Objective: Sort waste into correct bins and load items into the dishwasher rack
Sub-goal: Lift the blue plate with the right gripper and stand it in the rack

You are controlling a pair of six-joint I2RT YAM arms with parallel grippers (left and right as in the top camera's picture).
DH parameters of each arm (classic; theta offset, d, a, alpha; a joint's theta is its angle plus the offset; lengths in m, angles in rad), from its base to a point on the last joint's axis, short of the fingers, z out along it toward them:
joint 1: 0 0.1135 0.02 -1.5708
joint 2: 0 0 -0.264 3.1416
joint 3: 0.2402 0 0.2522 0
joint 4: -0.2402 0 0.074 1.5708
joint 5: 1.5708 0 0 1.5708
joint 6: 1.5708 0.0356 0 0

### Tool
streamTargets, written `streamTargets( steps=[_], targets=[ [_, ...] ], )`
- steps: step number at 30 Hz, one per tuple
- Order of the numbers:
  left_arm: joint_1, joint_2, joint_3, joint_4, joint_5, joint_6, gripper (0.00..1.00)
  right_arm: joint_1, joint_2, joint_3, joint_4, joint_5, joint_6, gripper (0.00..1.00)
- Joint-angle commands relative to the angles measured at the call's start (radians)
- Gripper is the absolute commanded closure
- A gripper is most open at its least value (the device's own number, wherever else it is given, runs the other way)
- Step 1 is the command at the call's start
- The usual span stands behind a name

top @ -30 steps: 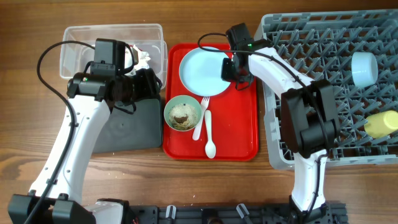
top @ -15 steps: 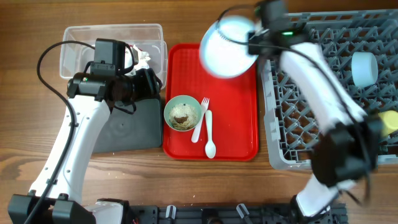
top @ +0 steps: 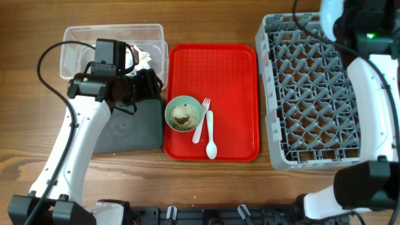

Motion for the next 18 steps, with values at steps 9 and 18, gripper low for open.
streamTargets(
  steps=[9,18],
  targets=[
    [0.003,-0.02,0.005,0.0,-0.013,0.005,0.32,-0.039,0.169,-0.045,-0.033,0.079,0.129,0.96],
    [0.003,-0.02,0.005,0.008,-0.013,0.005,0.32,-0.034,0.203,-0.057,-0.078,0.078,0.205,0.96]
  ],
)
